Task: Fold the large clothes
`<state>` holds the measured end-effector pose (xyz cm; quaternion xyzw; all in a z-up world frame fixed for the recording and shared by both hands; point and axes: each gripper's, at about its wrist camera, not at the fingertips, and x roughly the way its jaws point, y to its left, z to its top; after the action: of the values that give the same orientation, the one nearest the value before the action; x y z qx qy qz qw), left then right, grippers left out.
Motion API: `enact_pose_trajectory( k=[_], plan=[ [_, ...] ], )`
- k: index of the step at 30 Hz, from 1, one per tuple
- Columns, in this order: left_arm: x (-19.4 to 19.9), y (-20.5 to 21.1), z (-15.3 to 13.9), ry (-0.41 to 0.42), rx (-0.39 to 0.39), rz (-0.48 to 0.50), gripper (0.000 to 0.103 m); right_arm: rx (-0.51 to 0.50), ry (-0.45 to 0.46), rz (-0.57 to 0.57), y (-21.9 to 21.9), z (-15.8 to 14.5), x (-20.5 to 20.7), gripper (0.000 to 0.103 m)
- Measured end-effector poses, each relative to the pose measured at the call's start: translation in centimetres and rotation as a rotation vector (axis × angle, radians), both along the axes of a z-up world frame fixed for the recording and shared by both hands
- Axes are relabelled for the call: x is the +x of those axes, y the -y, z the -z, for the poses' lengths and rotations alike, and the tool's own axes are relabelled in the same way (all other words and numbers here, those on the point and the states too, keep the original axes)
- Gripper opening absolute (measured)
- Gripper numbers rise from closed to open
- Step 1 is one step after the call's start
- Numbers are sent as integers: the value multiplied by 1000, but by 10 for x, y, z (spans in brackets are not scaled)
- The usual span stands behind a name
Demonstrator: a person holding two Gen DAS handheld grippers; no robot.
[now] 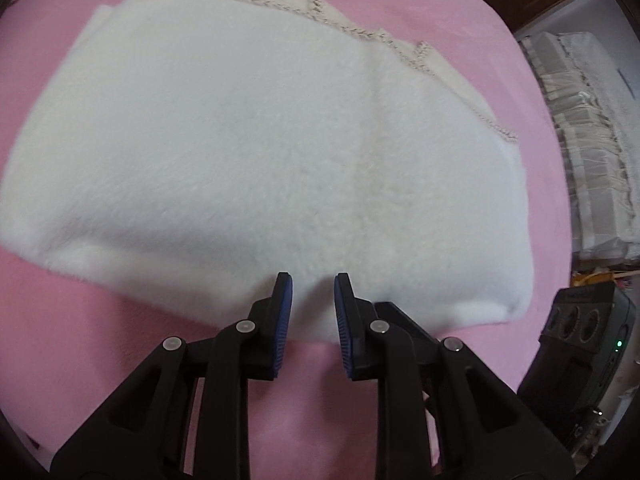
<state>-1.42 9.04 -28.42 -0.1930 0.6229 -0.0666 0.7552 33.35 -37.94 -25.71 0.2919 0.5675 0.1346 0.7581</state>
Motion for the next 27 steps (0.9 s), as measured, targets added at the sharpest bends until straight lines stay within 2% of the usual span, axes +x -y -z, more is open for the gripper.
enact_pose_trajectory(
  k=[4, 6, 8, 11, 17, 20, 24, 27],
  plan=[
    [48, -13, 20, 5, -18, -24, 19, 1, 34, -29, -3, -5, 11, 0],
    [62, -16, 26, -3, -31, -23, 19, -28, 39, -41, -7, -9, 14, 0],
    [70, -25, 27, 1, -33, -30, 19, -53, 17, -49, -5, -3, 35, 0],
    [95, -12, 44, -6, -28, -34, 19, -46, 16, -39, 0, 4, 63, 0],
    [125, -18, 50, 41, -96, -73, 19, -32, 79, -44, 8, 8, 95, 0],
    [148, -18, 55, 56, -108, -85, 19, -8, 93, -7, 14, 16, 135, 0],
    [175, -24, 65, 61, -131, -105, 19, -26, 126, 24, 22, 23, 179, 0],
    [198, -12, 68, 67, -110, -120, 19, -41, 127, 14, 32, 27, 207, 0]
  ],
)
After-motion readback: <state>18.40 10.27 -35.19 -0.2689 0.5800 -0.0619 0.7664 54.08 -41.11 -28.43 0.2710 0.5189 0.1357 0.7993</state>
